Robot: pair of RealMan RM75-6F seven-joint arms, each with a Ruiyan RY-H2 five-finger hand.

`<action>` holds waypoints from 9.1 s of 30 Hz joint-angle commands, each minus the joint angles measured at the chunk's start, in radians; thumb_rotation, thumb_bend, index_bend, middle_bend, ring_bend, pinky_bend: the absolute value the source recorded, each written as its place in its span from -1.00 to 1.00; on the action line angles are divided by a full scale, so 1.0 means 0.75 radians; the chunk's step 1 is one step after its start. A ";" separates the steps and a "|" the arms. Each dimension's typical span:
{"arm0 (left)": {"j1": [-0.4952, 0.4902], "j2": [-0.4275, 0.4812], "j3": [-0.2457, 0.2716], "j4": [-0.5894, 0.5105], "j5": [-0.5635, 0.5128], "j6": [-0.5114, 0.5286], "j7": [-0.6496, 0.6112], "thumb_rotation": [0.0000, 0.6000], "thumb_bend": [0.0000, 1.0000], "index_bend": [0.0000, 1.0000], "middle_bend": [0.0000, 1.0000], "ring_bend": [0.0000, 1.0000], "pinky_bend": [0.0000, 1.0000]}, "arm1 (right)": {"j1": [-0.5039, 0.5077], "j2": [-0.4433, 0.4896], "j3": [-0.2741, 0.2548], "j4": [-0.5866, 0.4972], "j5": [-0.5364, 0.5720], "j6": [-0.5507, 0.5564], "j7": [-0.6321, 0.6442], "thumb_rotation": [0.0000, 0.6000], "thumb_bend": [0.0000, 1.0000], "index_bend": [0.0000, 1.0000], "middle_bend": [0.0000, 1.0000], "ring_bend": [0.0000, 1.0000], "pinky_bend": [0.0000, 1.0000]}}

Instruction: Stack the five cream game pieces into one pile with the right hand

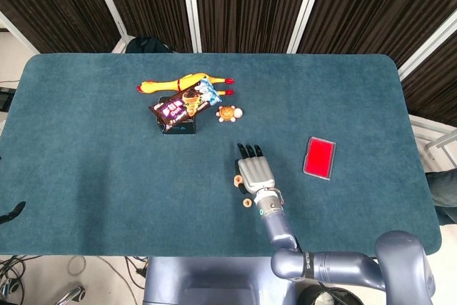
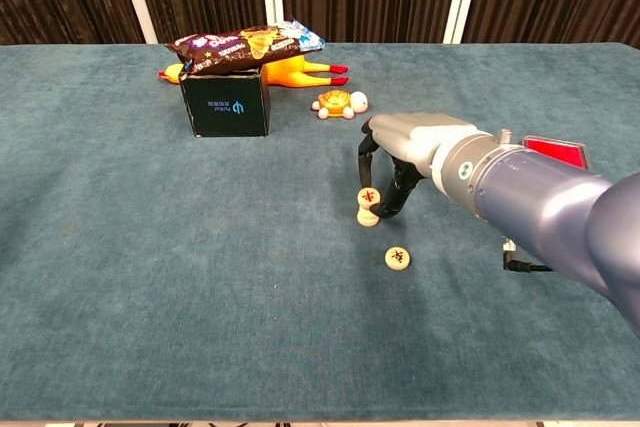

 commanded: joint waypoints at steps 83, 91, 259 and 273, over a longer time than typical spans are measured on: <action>0.004 0.004 0.003 -0.012 -0.005 -0.001 0.005 1.00 -0.67 -0.71 -1.00 -1.00 -0.86 | -0.219 0.172 -0.318 -0.297 -0.444 0.211 0.224 1.00 -0.24 -0.18 -1.00 -1.00 -1.00; 0.004 0.004 0.003 -0.011 -0.006 -0.003 0.003 1.00 -0.68 -0.71 -1.00 -1.00 -0.86 | -0.270 0.130 -0.342 -0.248 -0.516 0.213 0.259 1.00 -0.24 -0.25 -1.00 -1.00 -1.00; 0.006 0.011 -0.002 -0.008 -0.012 -0.005 -0.012 1.00 -0.67 -0.70 -1.00 -1.00 -0.86 | -0.078 0.014 -0.015 -0.018 -0.184 -0.026 0.055 1.00 -0.24 0.06 -1.00 -1.00 -1.00; 0.007 0.010 -0.004 -0.005 -0.010 -0.001 -0.020 1.00 -0.68 -0.71 -1.00 -1.00 -0.86 | -0.065 0.023 -0.030 -0.015 -0.171 -0.016 0.064 1.00 -0.24 0.06 -1.00 -1.00 -1.00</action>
